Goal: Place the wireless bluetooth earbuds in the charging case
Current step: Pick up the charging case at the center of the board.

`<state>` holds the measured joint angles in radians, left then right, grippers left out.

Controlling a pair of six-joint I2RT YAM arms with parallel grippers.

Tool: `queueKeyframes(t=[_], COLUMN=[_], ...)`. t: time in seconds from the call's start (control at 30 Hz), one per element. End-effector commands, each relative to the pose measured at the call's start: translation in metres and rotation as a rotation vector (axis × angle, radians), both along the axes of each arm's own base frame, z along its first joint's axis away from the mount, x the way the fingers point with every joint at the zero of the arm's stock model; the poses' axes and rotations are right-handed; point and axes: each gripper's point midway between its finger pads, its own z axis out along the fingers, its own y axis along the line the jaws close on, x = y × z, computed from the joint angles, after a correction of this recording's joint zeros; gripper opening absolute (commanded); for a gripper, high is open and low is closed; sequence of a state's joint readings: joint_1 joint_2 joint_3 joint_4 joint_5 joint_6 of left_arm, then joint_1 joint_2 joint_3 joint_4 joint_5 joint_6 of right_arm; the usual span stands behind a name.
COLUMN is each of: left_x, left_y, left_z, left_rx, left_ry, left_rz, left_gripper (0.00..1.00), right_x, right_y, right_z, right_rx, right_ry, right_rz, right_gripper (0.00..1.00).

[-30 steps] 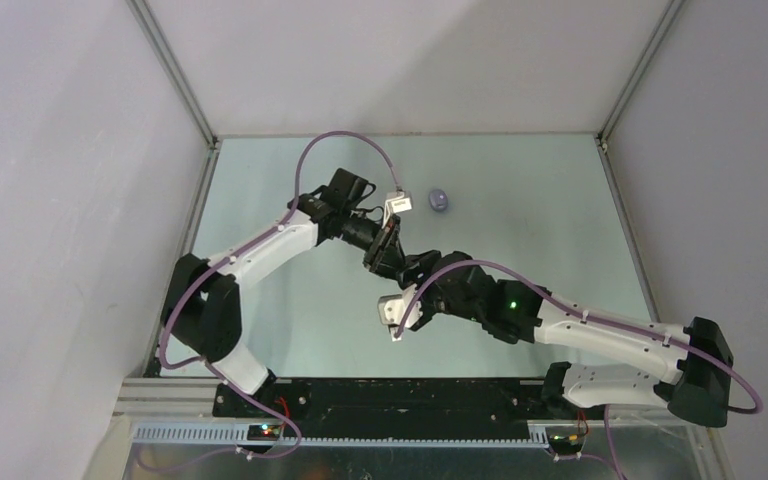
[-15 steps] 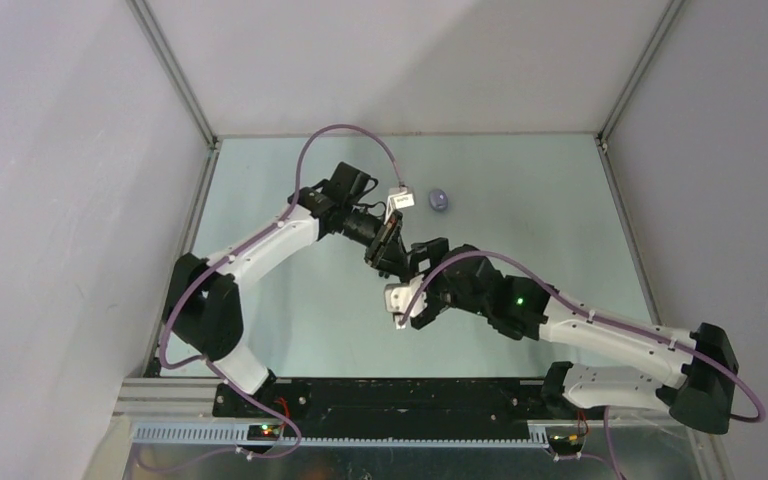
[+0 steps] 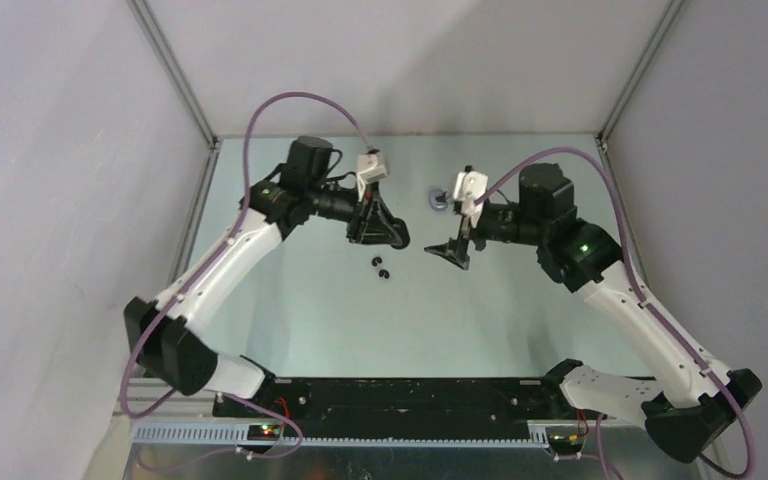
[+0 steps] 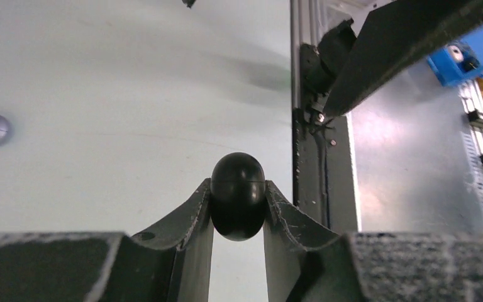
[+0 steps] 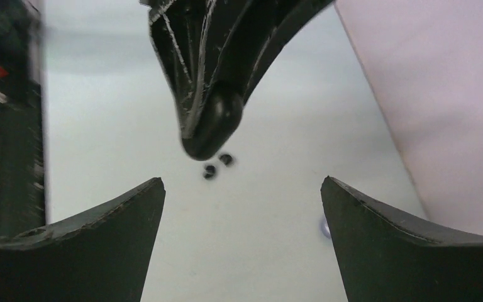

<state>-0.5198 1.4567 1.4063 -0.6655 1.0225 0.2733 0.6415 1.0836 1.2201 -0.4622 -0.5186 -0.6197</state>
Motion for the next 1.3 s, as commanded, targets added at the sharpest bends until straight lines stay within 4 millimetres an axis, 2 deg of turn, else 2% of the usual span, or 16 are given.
queueKeyframes(t=[0.0,0.03,0.13,0.17,0.2,0.23,0.27,0.3,0.33,0.37,0.4,0.5,0.67,0.9,1.07,1.27], left_x=[0.012,0.011,0.01,0.007,0.01,0.007,0.01,0.009,0.01,0.008,0.009,0.005,-0.004,-0.013,-0.015,-0.016], left_y=[0.007,0.008,0.005,0.003,0.0,-0.001,-0.003,-0.004,-0.004,-0.004,-0.004,-0.003,-0.004,-0.011,-0.012,-0.014], left_z=[0.059,0.059,0.059,0.059,0.06,0.061,0.06,0.074,0.064,0.072,0.067,0.071,0.073,0.068,0.066,0.06], left_rx=[-0.171,-0.181,-0.253,-0.268,-0.317,-0.335,-0.386,-0.45,-0.459,-0.505,-0.516,-0.565,-0.595,-0.591,-0.595,-0.585], left_ry=[-0.107,-0.09,-0.023,0.052,0.021,0.107,0.071,0.06,0.093,0.085,0.101,0.108,0.108,0.111,0.105,0.101], left_rz=[0.097,0.096,0.119,0.128,0.12,0.134,0.135,0.129,0.15,0.143,0.154,0.148,0.118,0.075,0.069,0.067], left_gripper=[0.0,0.0,0.0,0.0,0.0,0.0,0.01,0.01,0.01,0.01,0.02,0.02,0.02,0.0,0.0,0.0], right_x=[-0.034,-0.023,-0.022,-0.022,-0.024,-0.026,-0.026,-0.028,-0.029,-0.033,-0.034,-0.039,-0.032,-0.029,-0.032,-0.037], right_y=[0.008,0.007,0.01,0.011,0.012,0.014,0.016,0.018,0.019,0.022,0.022,0.027,0.028,0.031,0.03,0.032], right_z=[0.032,0.033,0.025,0.022,0.019,0.016,0.013,0.011,0.008,0.007,0.004,-0.002,-0.013,-0.016,-0.007,0.0], right_rx=[0.225,0.247,0.262,0.262,0.26,0.264,0.266,0.265,0.263,0.257,0.253,0.237,0.23,0.253,0.307,0.338], right_ry=[0.306,0.325,0.442,0.457,0.475,0.489,0.49,0.49,0.483,0.468,0.462,0.441,0.46,0.553,0.679,0.703], right_rz=[0.218,0.212,0.245,0.251,0.268,0.277,0.282,0.289,0.285,0.296,0.292,0.304,0.284,0.291,0.342,0.396], right_gripper=[0.98,0.97,0.92,0.9,0.88,0.87,0.85,0.85,0.84,0.84,0.84,0.84,0.81,0.78,0.77,0.74])
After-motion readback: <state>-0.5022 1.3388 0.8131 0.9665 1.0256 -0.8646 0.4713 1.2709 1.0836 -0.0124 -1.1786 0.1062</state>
